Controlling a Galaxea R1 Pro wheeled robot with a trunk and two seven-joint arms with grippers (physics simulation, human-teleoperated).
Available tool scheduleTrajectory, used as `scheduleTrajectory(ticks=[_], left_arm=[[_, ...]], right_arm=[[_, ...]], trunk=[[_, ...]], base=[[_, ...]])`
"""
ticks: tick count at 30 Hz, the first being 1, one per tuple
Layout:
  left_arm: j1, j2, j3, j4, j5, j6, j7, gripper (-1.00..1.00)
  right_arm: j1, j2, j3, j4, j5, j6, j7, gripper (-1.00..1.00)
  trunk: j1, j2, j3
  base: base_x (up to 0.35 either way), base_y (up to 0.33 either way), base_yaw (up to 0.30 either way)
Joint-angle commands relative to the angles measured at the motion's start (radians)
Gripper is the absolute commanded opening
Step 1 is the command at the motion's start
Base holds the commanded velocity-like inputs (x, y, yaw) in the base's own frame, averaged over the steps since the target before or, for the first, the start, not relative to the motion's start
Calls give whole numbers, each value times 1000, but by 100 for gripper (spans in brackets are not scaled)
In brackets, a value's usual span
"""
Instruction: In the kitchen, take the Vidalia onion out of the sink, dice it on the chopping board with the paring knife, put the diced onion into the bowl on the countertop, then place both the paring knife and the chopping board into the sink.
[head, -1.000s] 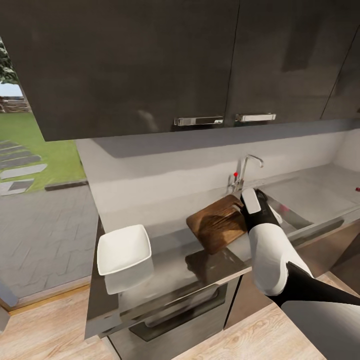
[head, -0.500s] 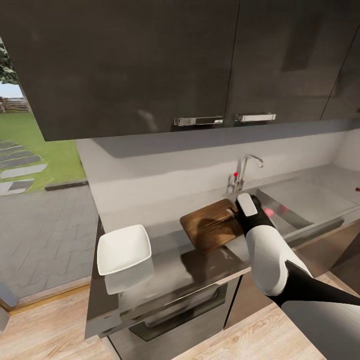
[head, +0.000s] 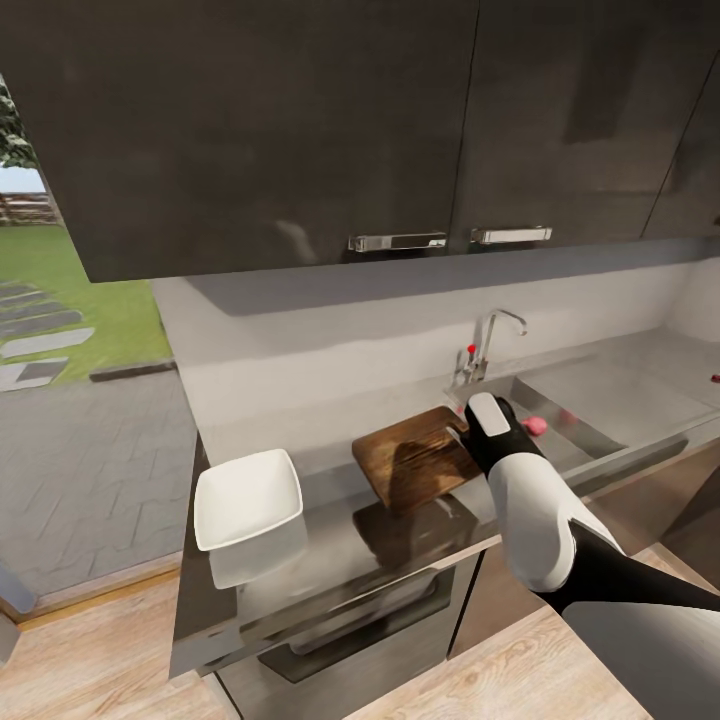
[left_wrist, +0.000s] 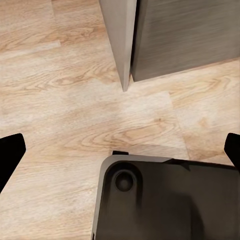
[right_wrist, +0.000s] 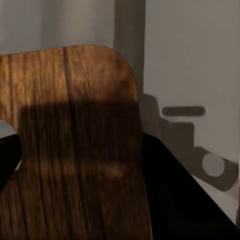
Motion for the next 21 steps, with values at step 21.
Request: scheduleTrajectory(ticks=[21], left_arm=[[0,1,0,-1,7,-1,-1,100]], right_arm=[[0,1,-4,18,3,4,-12,-100]], trunk=[[1,-2,-13]], base=[[0,0,0]])
